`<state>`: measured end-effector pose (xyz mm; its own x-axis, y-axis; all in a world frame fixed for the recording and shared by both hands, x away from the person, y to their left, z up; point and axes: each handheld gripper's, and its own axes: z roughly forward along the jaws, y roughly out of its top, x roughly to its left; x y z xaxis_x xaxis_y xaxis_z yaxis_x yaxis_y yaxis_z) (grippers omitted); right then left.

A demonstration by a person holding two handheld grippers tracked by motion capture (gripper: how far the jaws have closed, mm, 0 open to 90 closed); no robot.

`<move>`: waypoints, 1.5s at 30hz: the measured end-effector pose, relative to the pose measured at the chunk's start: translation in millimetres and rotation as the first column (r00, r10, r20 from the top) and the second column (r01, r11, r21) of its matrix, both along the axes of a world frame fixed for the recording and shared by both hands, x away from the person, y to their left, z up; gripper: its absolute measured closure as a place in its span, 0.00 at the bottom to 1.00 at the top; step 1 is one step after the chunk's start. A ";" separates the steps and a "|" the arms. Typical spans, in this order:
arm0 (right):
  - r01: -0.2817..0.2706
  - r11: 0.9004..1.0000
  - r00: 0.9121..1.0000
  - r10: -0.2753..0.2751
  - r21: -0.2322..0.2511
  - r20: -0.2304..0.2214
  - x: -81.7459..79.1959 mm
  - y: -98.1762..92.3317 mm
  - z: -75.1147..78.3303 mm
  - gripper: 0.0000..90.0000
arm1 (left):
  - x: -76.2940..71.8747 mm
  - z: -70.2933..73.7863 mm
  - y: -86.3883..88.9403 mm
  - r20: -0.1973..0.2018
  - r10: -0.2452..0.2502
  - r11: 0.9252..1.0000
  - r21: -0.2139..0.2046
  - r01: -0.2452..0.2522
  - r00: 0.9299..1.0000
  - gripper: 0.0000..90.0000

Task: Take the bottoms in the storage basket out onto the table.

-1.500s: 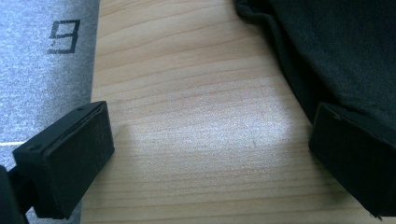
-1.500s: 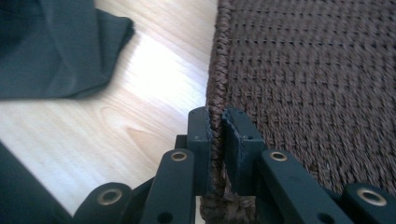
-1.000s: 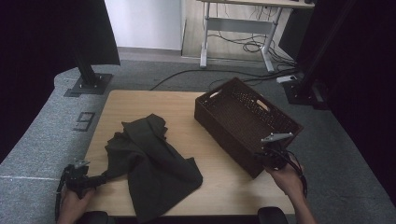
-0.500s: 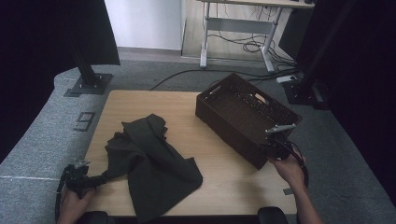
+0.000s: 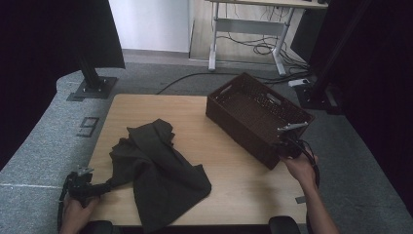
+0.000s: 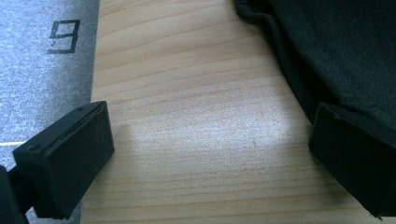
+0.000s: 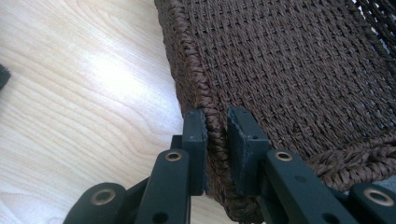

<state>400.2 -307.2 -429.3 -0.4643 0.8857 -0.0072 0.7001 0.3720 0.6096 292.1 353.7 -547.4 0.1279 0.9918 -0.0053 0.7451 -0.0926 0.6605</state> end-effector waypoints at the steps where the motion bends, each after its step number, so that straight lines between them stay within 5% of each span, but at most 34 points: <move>1: 0.002 1.000 1.000 -0.002 -0.001 0.000 1.7 -0.7 0.1 0.85 | 0.0 0.0 0.0 0.000 0.000 1.000 0.000 0.000 1.000 0.00; 45: 0.130 0.990 0.991 -0.130 -0.048 -0.010 68.5 -22.3 0.1 0.81 | 0.5 0.0 -0.2 0.000 0.002 1.000 0.000 -0.002 1.000 0.00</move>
